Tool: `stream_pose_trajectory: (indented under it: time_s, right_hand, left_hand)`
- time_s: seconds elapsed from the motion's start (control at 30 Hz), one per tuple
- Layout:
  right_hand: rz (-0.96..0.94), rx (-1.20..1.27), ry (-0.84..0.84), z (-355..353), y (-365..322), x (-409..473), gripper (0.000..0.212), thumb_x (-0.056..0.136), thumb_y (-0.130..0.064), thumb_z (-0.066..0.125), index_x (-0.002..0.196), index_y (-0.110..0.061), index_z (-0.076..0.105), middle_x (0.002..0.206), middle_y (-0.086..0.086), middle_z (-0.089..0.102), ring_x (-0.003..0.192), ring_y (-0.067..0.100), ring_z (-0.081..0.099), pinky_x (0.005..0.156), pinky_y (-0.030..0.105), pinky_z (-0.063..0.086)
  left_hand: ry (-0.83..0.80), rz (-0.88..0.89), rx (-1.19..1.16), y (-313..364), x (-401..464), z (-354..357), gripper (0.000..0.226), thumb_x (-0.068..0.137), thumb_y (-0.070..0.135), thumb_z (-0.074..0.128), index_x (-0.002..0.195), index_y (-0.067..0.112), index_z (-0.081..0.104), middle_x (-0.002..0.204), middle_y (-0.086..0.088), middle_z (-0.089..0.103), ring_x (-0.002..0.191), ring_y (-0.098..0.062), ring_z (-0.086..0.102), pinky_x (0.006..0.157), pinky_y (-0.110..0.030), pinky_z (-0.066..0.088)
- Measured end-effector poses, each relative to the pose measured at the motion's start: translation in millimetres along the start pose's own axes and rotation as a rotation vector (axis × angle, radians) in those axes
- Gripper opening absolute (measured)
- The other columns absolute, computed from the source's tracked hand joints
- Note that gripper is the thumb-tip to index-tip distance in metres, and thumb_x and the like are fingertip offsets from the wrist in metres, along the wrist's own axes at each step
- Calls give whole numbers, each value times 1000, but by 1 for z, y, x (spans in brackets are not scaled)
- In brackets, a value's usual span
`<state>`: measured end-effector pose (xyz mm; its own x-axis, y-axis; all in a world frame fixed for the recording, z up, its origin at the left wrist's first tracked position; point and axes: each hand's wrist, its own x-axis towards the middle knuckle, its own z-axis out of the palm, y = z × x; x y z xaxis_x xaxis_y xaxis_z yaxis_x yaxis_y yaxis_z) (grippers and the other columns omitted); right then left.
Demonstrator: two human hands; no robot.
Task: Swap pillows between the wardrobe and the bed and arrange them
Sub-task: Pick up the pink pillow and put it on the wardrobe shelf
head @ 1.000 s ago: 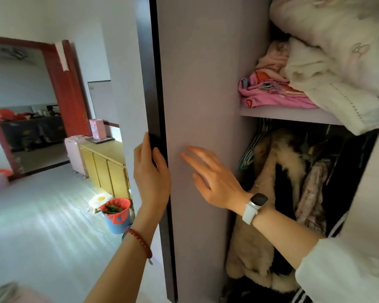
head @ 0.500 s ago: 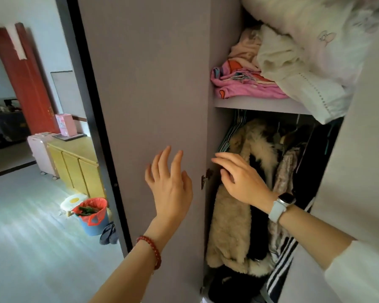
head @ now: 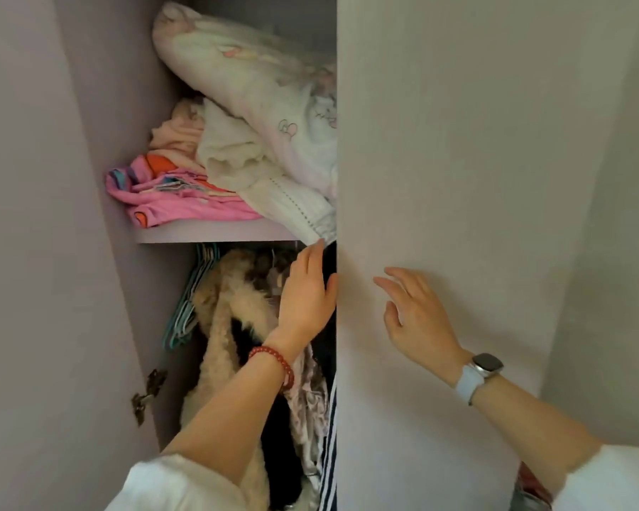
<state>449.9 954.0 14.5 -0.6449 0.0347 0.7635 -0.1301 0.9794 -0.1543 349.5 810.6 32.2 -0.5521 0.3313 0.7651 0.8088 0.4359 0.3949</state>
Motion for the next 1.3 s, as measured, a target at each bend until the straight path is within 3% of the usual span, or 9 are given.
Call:
stream_pose_trajectory:
  time_s: [0.1, 0.27, 0.4, 0.53, 0.73, 0.93, 1.1, 1.23, 1.3]
  right_hand:
    - [85, -63, -15, -6, 17, -15, 42, 76, 3, 55, 117, -5, 54, 125, 21, 54, 112, 40, 51, 92, 48, 47]
    - [184, -147, -53, -10, 19, -37, 44, 83, -4, 50, 127, -9, 46, 135, 15, 47, 122, 34, 44, 99, 43, 39]
    - [293, -75, -5, -9, -11, -57, 45, 86, -4, 46, 130, -11, 41, 138, 12, 43, 127, 29, 38, 102, 39, 36]
    - [342, 20, 99, -15, -49, -88, 48, 88, -5, 46, 134, -14, 36, 142, 10, 37, 130, 23, 35, 102, 28, 32]
    - [392, 51, 224, -51, -76, -130, 47, 88, -16, 42, 134, -7, 34, 138, 14, 40, 126, 24, 41, 101, 46, 42]
    - [427, -52, 321, -109, -75, -174, 56, 88, -21, 46, 138, -21, 21, 133, 3, 45, 115, 19, 53, 90, 39, 51]
    - [617, -137, 412, -156, -52, -206, 58, 90, -7, 45, 141, -8, 17, 136, 16, 47, 107, 38, 58, 87, 56, 48]
    - [662, -333, 511, -190, -27, -226, 55, 89, 2, 43, 138, 0, 20, 130, 23, 49, 108, 37, 57, 94, 22, 36]
    - [688, -396, 518, -206, -13, -231, 55, 88, 6, 42, 138, 1, 20, 125, 27, 51, 106, 38, 57, 94, 26, 38]
  left_hand:
    - [-145, -94, -243, 7, 14, 27, 78, 87, 8, 57, 144, 7, 5, 147, -17, 27, 134, -29, 26, 108, -39, 29]
    - [-193, -173, -498, 7, 21, 28, 74, 78, 0, 60, 141, 13, 21, 131, -16, 45, 121, -30, 42, 100, -50, 40]
    - [-226, -69, -550, 10, -3, 8, 65, 78, -2, 56, 134, 23, 35, 116, -6, 48, 105, -26, 52, 86, -42, 51]
    - [-281, 108, -692, 32, -42, -15, 66, 79, -4, 53, 124, 38, 32, 102, 8, 42, 88, 5, 53, 68, -5, 46]
    - [-481, 333, -877, 88, -84, -31, 64, 77, 10, 46, 131, 35, 23, 105, 6, 40, 99, 10, 49, 80, -9, 45]
    - [-568, 581, -858, 145, -93, -12, 71, 71, 2, 41, 138, 17, 21, 134, -5, 27, 114, 9, 30, 85, -2, 36]
    - [-655, 722, -781, 209, -98, 26, 87, 72, -7, 43, 132, 48, 11, 147, 7, 5, 138, -20, 15, 103, -29, 30]
    - [-637, 842, -661, 263, -96, 59, 90, 74, -6, 49, 136, 43, 5, 153, 2, 1, 140, -25, 6, 109, -31, 18]
    - [-640, 887, -578, 283, -94, 75, 87, 76, -4, 52, 142, 35, 9, 155, -4, -2, 141, -25, 3, 111, -36, 18]
